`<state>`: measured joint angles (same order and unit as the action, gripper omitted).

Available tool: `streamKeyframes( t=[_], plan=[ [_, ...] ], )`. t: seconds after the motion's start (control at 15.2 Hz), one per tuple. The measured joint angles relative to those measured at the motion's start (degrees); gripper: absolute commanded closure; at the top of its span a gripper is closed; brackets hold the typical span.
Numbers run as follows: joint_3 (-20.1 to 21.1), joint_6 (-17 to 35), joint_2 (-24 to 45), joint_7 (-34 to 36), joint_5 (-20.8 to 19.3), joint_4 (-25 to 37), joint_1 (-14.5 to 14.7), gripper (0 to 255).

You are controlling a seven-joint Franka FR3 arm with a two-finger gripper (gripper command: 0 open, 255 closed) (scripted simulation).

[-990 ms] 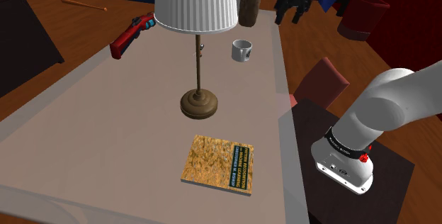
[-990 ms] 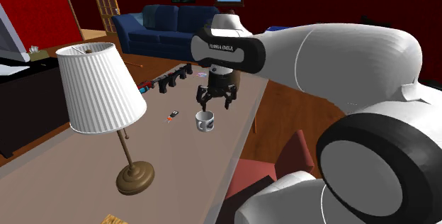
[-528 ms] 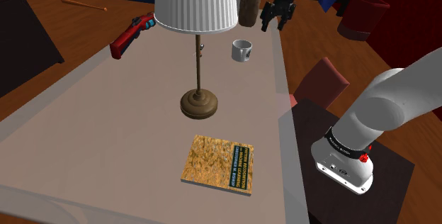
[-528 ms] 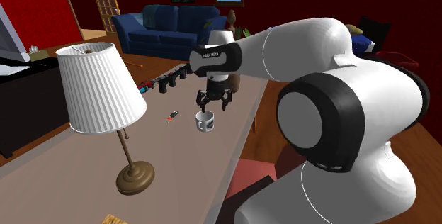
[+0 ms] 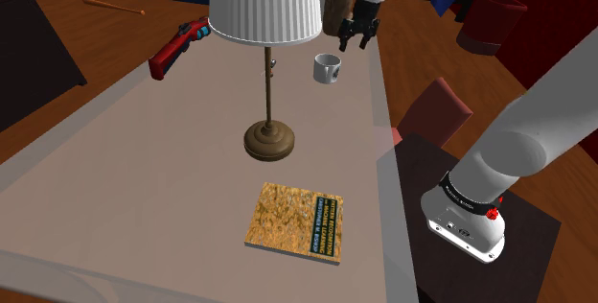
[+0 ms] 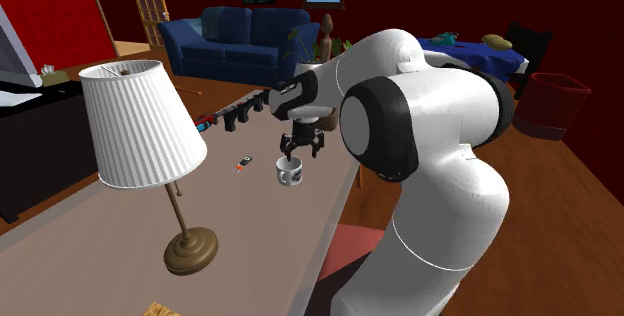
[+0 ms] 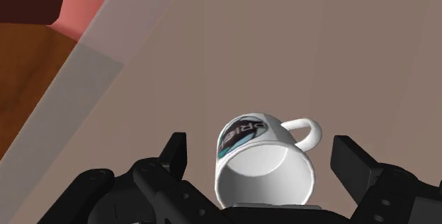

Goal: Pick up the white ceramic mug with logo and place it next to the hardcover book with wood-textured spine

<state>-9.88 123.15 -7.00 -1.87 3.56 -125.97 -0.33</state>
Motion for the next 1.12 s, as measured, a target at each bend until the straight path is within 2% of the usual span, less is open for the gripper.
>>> streamKeyframes(
  t=[0.59,1.12],
  plan=[
    [-1.0,6.9,17.9,-4.6,3.4,11.5,-1.3,0],
    [-0.6,11.4,21.9,-5.6,4.7,10.9,-1.6,0]
  ],
)
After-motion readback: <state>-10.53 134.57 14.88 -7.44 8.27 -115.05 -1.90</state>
